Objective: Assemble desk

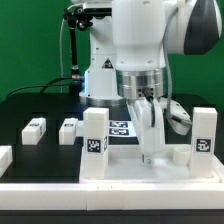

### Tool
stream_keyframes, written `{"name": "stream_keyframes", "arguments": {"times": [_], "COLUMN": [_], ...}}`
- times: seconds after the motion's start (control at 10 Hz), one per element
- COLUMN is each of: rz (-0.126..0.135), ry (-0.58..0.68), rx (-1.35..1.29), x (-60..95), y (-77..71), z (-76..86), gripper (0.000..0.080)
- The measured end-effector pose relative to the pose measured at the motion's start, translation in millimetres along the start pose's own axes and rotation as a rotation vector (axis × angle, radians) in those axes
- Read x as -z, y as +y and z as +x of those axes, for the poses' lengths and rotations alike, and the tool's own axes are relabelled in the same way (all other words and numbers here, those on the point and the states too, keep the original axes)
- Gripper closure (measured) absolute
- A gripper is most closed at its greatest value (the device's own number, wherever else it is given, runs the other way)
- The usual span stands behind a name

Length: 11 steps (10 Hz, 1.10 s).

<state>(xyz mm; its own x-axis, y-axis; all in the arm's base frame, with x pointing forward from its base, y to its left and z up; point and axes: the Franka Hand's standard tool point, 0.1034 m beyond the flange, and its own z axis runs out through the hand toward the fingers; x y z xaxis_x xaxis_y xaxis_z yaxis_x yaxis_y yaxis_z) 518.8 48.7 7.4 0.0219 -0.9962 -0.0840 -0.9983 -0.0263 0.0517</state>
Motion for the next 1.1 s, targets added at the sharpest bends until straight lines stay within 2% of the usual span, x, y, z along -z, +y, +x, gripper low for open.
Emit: {"name": "stream_keyframes", "arguments": {"times": [0.2, 0.5, 0.6, 0.7, 1.1], "rz": [0.000, -0.001, -0.002, -0.005, -0.004], "ry": [0.000, 0.001, 0.001, -0.001, -0.001], "rx": [0.005, 0.005, 0.005, 0.003, 0.002], "x": [-0.4, -0.8, -1.1, -1.3, -1.1], "y": [-0.6, -0.4, 0.0, 1.4, 1.5], "z": [-0.9, -0.8, -0.7, -0.7, -0.5], "gripper": [0.0151, 0.0562, 0.0562, 0.0728, 0.0732]}}
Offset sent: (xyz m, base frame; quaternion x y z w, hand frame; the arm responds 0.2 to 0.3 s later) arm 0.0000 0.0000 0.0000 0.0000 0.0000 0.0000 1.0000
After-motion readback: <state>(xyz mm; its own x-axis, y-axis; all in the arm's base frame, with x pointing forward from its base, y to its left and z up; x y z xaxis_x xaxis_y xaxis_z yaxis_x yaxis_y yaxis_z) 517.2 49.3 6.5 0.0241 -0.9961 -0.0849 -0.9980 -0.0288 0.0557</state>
